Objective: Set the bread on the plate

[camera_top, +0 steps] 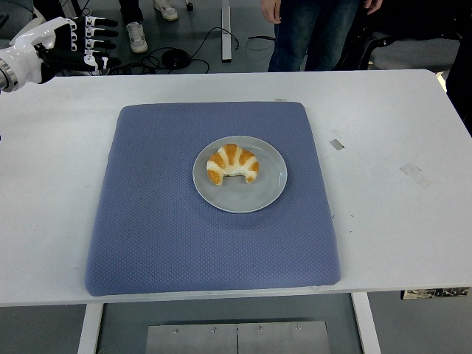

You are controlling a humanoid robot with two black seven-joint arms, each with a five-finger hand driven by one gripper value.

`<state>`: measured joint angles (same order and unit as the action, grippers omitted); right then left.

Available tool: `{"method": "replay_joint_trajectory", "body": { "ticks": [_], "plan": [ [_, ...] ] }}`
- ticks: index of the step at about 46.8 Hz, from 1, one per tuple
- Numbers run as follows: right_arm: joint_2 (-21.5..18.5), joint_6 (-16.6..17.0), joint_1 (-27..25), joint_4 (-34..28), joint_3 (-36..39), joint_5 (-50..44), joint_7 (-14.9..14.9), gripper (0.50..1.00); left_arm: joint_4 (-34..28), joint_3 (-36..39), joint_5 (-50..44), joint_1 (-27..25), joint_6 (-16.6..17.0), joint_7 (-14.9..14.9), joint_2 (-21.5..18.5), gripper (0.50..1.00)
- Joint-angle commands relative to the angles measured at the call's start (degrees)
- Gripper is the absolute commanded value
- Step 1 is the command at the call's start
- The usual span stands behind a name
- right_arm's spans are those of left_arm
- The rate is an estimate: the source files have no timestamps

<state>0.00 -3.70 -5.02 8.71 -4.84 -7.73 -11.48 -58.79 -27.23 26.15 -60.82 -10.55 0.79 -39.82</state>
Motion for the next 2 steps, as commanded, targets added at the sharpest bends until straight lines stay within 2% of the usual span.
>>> {"method": "replay_joint_trajectory", "body": {
  "ticks": [1,2],
  "plan": [
    [0.0,0.01,-0.26,0.0,0.0,0.0,-0.03,1.0,-0.01,0.08,0.04,0.0,0.01,0.0,0.0,0.846],
    [0.0,0.01,-0.43,0.08,-0.08,0.0,-0.04,1.0,-0.01,0.16,0.04,0.0,0.01,0.0,0.0,0.846]
  ]
}}
